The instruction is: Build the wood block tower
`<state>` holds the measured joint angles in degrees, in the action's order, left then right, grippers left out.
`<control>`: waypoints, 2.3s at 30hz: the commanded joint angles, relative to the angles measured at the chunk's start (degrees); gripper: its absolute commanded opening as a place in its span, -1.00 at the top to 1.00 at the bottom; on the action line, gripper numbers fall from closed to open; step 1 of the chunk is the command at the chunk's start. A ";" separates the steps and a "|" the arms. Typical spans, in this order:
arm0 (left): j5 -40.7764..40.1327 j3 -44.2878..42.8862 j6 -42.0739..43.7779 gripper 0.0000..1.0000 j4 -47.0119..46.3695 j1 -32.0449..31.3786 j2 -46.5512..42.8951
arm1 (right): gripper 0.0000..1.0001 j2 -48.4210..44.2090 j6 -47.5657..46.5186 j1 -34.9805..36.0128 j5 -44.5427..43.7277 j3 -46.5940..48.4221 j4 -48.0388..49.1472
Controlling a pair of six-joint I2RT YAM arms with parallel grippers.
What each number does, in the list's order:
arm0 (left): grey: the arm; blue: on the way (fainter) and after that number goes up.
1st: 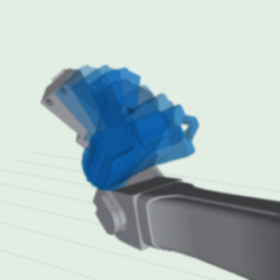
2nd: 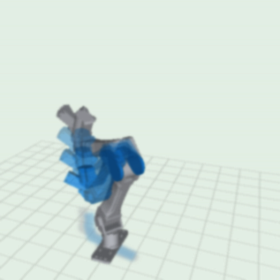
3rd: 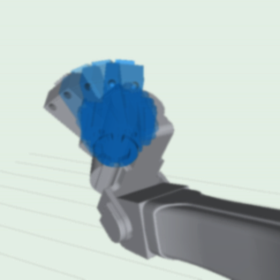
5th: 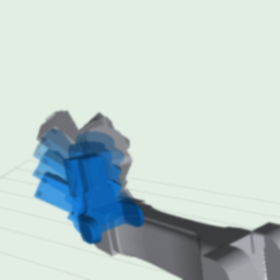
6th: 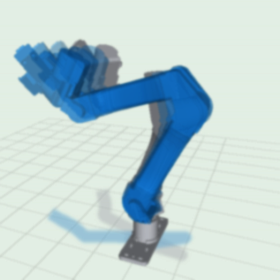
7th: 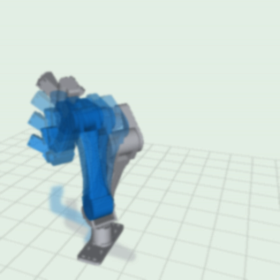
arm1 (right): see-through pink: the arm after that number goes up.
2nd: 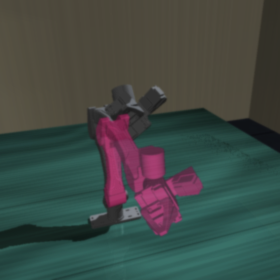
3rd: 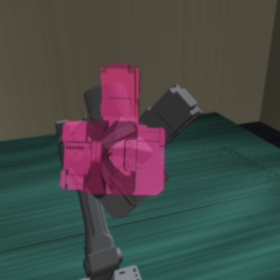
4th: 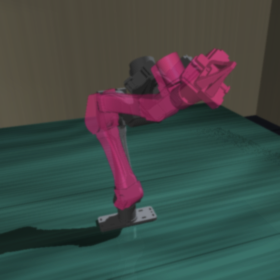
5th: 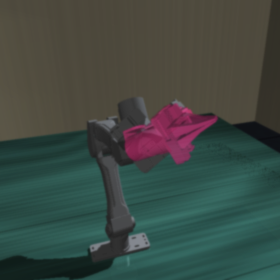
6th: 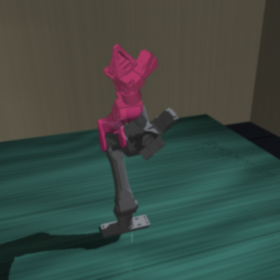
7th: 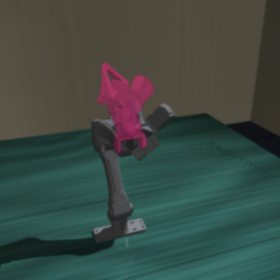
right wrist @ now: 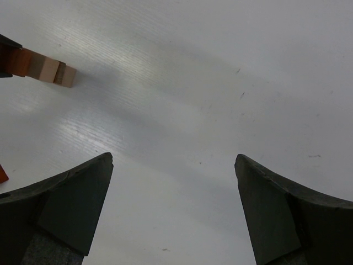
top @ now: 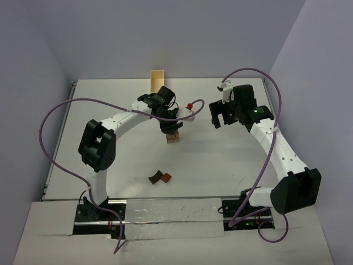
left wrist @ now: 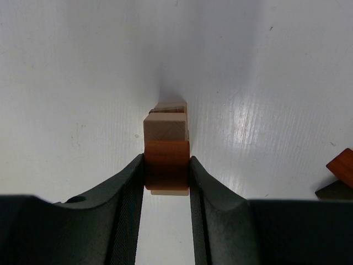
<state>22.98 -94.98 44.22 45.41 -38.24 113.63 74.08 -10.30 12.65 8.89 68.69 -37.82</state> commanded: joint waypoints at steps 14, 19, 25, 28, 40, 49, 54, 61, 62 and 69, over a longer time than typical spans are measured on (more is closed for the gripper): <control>2.59 -2.86 1.00 -0.82 1.39 0.09 0.00 | -0.97 0.36 0.45 -0.84 1.50 2.86 -0.48; 1.78 -7.87 1.05 -0.99 4.40 -0.16 -2.67 | -0.97 0.54 0.54 -0.79 1.93 2.95 -0.50; -0.66 -17.38 1.59 -0.98 9.94 0.03 -8.53 | -0.97 1.24 0.80 -0.78 2.38 3.93 -0.61; -1.36 -15.00 0.68 -0.98 8.92 0.72 -13.55 | -0.97 1.10 0.81 -0.78 2.09 3.91 -0.54; 13.31 22.38 10.74 -0.98 8.64 7.26 -45.01 | -0.98 -2.34 0.63 -0.78 2.98 1.17 -0.16; 10.89 41.43 29.46 -0.97 14.18 -1.20 -49.68 | -0.98 -2.45 -0.09 -0.69 5.79 -0.20 -0.81; 6.80 43.54 34.51 -0.92 11.23 -7.48 -43.85 | -0.98 -3.16 -0.72 -0.78 7.11 -1.10 -1.42; 7.24 41.27 37.26 -0.88 7.27 -12.30 -32.88 | -0.98 -2.97 -1.83 -0.78 6.85 -0.73 -3.31; 7.16 41.10 37.36 -0.86 6.56 -12.39 -31.93 | -0.98 -2.89 -1.83 -0.78 6.94 -0.57 -3.41; 6.42 40.45 38.37 -0.86 1.21 -12.45 -26.93 | -0.98 -2.63 -2.07 -0.78 7.37 -0.85 -3.86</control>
<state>28.22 -51.77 79.89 51.05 -50.41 85.48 72.86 -11.61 12.23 15.63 67.81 -41.36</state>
